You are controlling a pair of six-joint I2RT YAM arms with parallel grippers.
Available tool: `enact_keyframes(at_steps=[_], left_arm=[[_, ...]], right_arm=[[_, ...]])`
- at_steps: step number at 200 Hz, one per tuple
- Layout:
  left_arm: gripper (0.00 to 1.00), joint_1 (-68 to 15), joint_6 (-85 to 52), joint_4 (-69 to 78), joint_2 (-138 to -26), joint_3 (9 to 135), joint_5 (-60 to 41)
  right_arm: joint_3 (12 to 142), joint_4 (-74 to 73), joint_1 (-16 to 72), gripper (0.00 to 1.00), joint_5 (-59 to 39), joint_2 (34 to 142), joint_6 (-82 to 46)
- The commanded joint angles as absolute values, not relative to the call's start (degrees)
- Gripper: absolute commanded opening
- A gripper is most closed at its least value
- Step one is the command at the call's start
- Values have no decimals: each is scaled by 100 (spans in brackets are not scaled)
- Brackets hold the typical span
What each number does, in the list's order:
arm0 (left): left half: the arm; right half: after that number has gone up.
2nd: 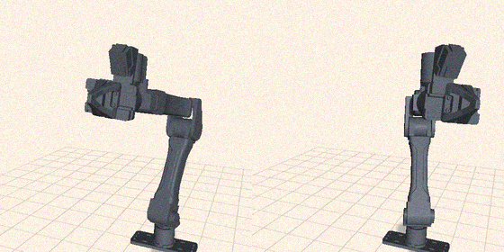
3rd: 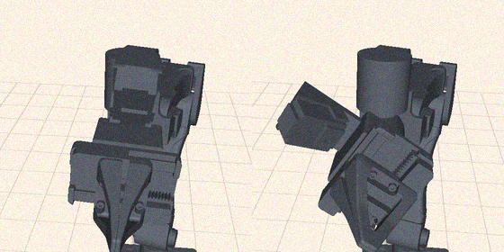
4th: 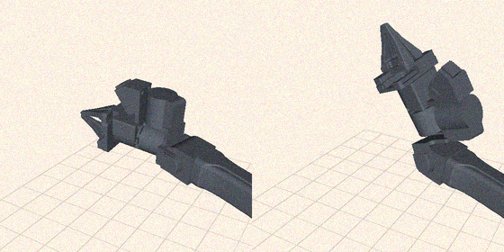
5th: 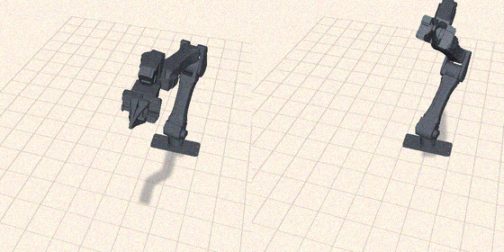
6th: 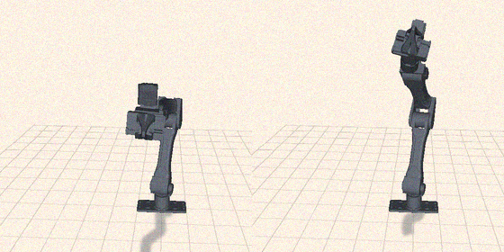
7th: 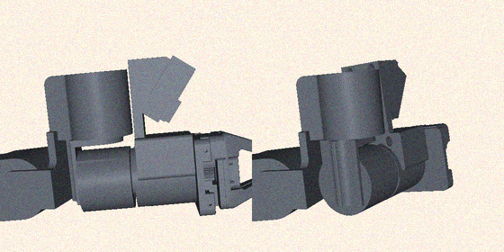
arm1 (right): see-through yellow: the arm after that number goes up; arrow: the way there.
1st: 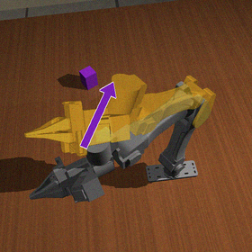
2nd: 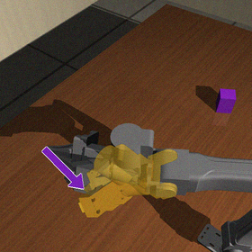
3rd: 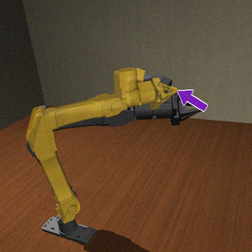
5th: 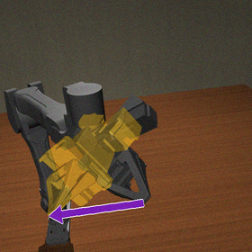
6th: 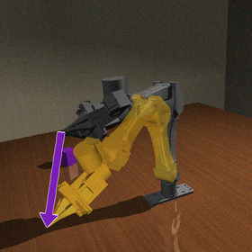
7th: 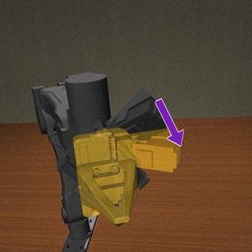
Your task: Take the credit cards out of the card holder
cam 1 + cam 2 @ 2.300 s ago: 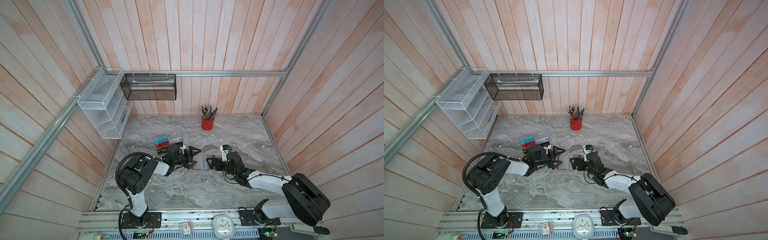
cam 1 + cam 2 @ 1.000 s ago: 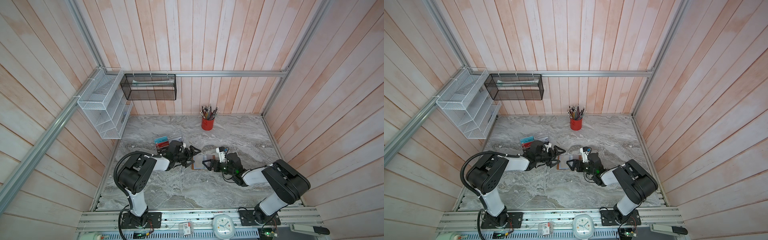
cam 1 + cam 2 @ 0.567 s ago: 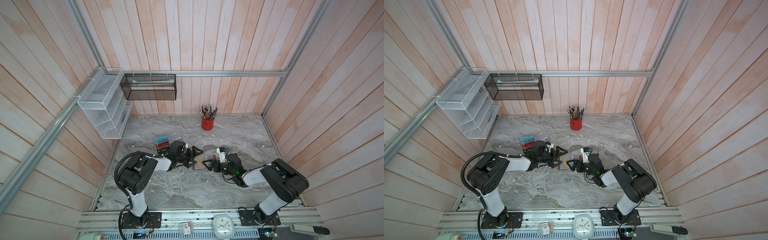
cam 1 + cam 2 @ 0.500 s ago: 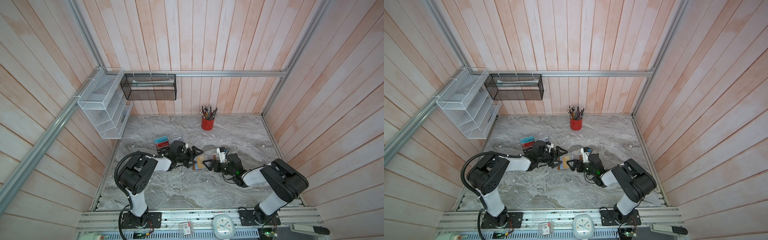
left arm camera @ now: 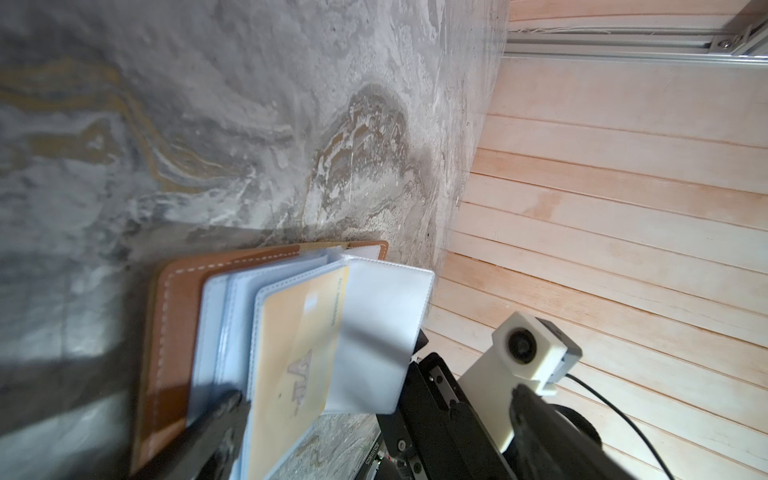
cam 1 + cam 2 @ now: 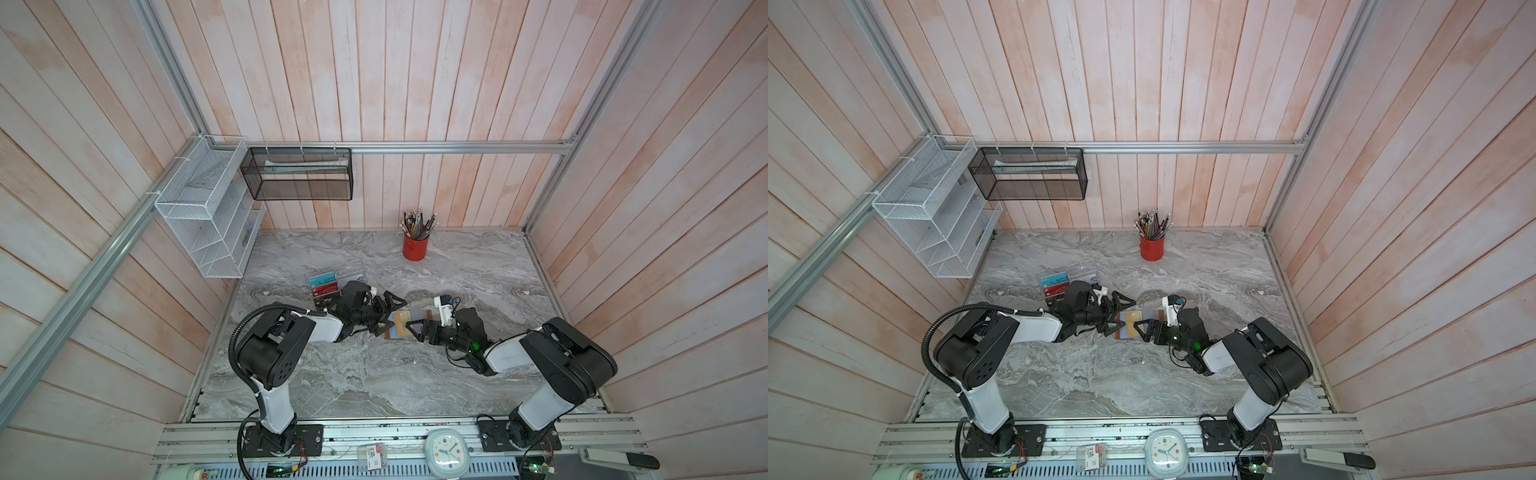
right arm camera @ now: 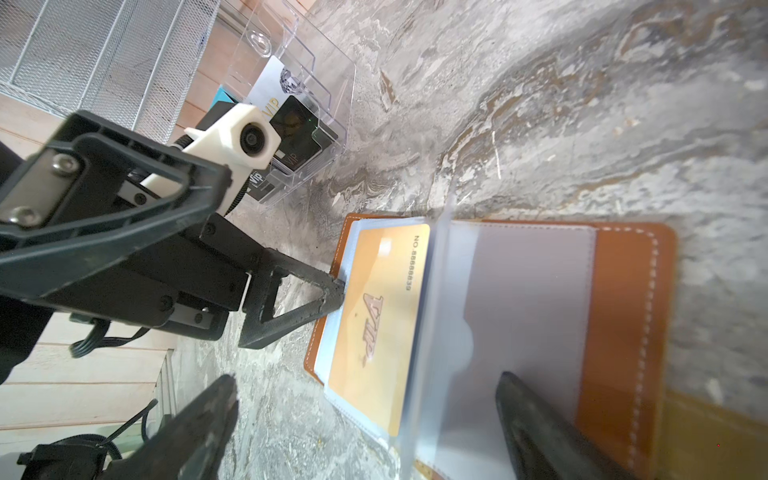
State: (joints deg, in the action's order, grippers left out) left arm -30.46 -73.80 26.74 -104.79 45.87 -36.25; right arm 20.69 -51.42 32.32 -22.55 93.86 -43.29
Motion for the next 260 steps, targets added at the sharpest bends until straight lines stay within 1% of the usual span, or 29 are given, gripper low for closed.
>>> enact_keyframes(at_steps=[1,35,55,82,99,125,158,171,185,196,221,245,260], left_arm=[[100,-3094,-7431,2856,-10569,4685,-3700],[100,-3093,-7427,2840,-10572,4676,-3692],[100,-3093,-7427,2848,-10590,4654,-3700],[100,-3094,-7436,2870,-10586,4623,-3691],[100,-3094,-7448,2882,-10604,4623,-3694],[100,-3094,-7471,2918,-10605,4606,-3675],[100,-3094,-7498,2982,-10595,4536,-3693],[100,-3086,-7500,2997,-10588,4494,-3705],[100,-3071,-7490,3016,-10577,4446,-3708],[100,-3076,-7506,3041,-10572,4408,-3709],[100,-3067,-7502,3076,-10589,4369,-3727],[100,-3067,-7504,3115,-10618,4347,-3735],[100,-3061,-7506,3137,-10646,4320,-3744]], right_arm=[[2112,-4459,3208,98,-1869,9213,-4246],[2092,-3787,3244,98,-1101,8639,-4103],[2001,-3567,3255,98,-850,8112,-3956],[2006,-3332,3250,98,-938,7490,-3779],[2059,-3306,3252,98,-1124,7374,-3692],[2120,-3559,3225,96,-1693,7668,-3597],[2341,-3925,3078,91,-2732,8426,-3573],[2414,-4119,3053,90,-2935,8706,-3620],[2503,-4291,3029,84,-3131,8950,-3659],[2582,-4399,3006,82,-3267,9128,-3710],[2754,-4578,2936,70,-3593,9457,-3778],[2794,-4718,2867,67,-3769,9618,-3864],[2801,-4774,2792,63,-3872,9709,-3902]])
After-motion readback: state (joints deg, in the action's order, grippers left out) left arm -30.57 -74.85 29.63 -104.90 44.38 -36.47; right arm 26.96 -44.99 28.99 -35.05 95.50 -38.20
